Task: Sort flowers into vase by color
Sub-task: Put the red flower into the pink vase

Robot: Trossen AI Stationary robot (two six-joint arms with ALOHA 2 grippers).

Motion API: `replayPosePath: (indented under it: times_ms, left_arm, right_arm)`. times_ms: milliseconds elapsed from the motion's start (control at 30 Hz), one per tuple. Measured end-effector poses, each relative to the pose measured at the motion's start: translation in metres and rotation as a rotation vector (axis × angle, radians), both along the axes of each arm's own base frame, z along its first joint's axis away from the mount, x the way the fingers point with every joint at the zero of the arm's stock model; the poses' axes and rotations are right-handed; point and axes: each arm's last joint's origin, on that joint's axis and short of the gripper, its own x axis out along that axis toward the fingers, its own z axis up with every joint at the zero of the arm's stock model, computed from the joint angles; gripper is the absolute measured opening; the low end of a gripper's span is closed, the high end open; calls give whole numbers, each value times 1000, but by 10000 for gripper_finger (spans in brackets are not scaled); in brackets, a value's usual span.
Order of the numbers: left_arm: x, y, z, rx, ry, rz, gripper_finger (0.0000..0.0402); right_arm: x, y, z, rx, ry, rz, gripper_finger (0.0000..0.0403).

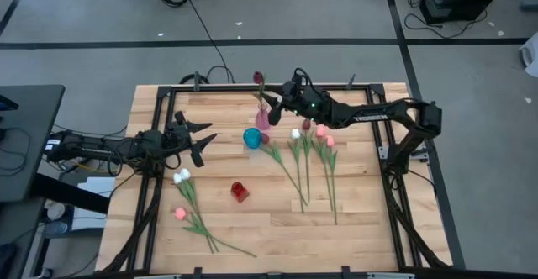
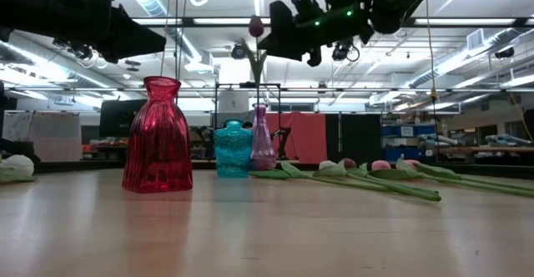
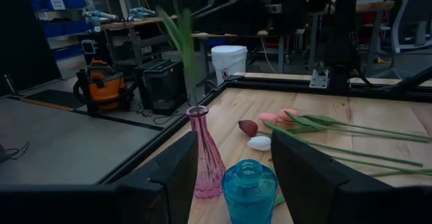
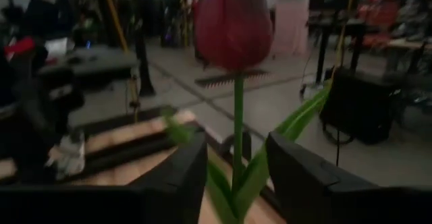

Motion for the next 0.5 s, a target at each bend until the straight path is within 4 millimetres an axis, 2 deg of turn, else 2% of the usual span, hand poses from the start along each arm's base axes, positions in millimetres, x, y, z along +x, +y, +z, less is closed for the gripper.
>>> replayPosePath:
  times_ms: [167,300,500]
  left_arm:
    - [0,0,0,0,0,0,192]
    - [0,0,0,0,0,0,192]
    - [0,0,-1,-1,-7,0,192]
  right_arm:
    - [-19,8,10,71,135,8,188]
    - [-39,14,8,259,264,-27,185]
    - [-54,35,-35,667,540,-186,174]
